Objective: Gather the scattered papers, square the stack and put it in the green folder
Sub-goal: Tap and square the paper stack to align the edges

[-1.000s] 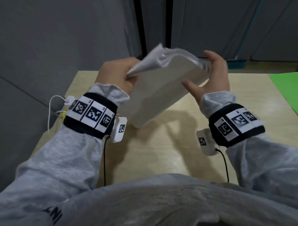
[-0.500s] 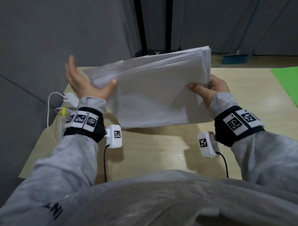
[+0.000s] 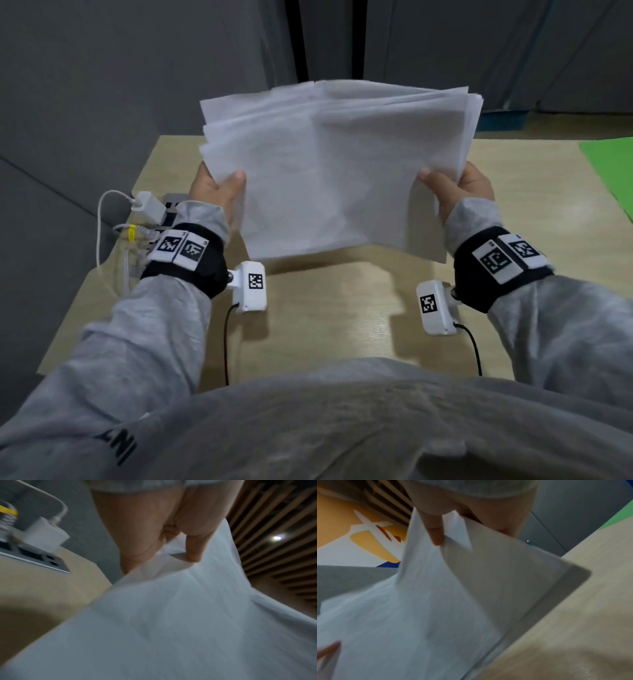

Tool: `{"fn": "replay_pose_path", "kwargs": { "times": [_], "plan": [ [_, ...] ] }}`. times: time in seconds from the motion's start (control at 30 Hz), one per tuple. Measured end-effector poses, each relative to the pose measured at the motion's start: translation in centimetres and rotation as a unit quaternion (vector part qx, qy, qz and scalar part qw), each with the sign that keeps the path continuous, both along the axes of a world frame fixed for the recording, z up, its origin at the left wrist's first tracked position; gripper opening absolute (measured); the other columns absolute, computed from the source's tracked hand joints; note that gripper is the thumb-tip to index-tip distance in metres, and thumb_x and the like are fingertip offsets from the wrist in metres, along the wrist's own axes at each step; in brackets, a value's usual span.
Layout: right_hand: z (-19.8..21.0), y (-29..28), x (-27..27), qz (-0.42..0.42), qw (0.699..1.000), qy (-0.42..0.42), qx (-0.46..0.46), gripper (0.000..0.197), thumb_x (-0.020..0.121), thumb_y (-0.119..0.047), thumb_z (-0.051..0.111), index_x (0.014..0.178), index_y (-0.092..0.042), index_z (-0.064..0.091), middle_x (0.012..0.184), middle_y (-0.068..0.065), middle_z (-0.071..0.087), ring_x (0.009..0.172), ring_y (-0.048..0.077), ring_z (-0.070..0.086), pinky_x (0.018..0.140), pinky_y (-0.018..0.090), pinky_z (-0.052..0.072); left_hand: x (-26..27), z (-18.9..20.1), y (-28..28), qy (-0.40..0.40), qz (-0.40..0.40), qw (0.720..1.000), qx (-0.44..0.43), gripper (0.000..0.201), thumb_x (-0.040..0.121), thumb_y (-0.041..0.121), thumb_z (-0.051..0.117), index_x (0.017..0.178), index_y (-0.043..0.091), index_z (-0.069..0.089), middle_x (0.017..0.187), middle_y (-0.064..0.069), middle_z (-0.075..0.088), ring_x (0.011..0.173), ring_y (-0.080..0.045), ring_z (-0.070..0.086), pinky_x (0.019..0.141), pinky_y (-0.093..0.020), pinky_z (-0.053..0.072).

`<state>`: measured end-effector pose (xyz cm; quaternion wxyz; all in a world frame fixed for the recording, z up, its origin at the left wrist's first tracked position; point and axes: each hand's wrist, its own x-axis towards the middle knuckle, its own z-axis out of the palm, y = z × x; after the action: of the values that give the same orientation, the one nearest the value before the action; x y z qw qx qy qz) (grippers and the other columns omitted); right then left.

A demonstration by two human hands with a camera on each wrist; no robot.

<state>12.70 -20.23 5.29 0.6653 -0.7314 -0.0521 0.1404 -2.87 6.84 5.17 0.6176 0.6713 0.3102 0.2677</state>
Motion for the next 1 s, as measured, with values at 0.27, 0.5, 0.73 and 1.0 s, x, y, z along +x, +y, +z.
{"fn": "replay_pose_path", "kwargs": {
  "times": [0.27, 0.5, 0.73, 1.0],
  "plan": [
    [-1.8, -1.0, -0.7, -0.054, 0.998, -0.038, 0.022, 0.031, 0.082, -0.017, 0.067, 0.112, -0.021, 0.057, 0.092, -0.007, 0.066, 0.081, 0.006, 0.064, 0.071, 0.017, 0.052, 0.1, 0.0, -1.7, 0.001, 0.020, 0.998, 0.063, 0.035, 0.081, 0.007, 0.066, 0.110, 0.021, 0.052, 0.097, 0.012, 0.069, 0.092, -0.001, 0.066, 0.079, -0.022, 0.052],
    [-3.9, -1.7, -1.4, -0.004, 0.997, -0.056, -0.048, 0.023, 0.092, -0.015, 0.057, 0.109, -0.030, 0.055, 0.091, -0.009, 0.064, 0.079, -0.002, 0.061, 0.071, 0.014, 0.047, -1.0, -3.2, -2.6, 0.156, 0.061, 0.985, 0.053, 0.043, 0.084, 0.017, 0.069, 0.124, 0.010, 0.054, 0.101, 0.000, 0.060, 0.099, -0.018, 0.059, 0.079, -0.016, 0.041],
    [-3.0, -1.2, -1.1, -0.008, 0.998, -0.042, -0.046, 0.051, 0.079, -0.018, 0.076, 0.123, -0.017, 0.049, 0.096, -0.003, 0.061, 0.082, 0.006, 0.059, 0.068, 0.007, 0.045, -1.1, -2.9, -0.5, 0.123, 0.049, 0.990, 0.056, 0.059, 0.070, 0.026, 0.079, 0.121, 0.008, 0.056, 0.108, -0.003, 0.067, 0.100, -0.020, 0.064, 0.085, -0.020, 0.052],
    [-2.0, -0.7, -0.5, -0.038, 0.998, -0.044, -0.023, 0.042, 0.076, -0.017, 0.078, 0.112, -0.019, 0.057, 0.087, -0.008, 0.064, 0.072, -0.004, 0.062, 0.063, 0.007, 0.048, -0.7, -1.6, 0.1, 0.102, 0.082, 0.989, 0.068, 0.050, 0.071, 0.017, 0.078, 0.116, 0.005, 0.060, 0.100, -0.002, 0.069, 0.089, -0.012, 0.066, 0.076, -0.020, 0.053]
  ]
}}
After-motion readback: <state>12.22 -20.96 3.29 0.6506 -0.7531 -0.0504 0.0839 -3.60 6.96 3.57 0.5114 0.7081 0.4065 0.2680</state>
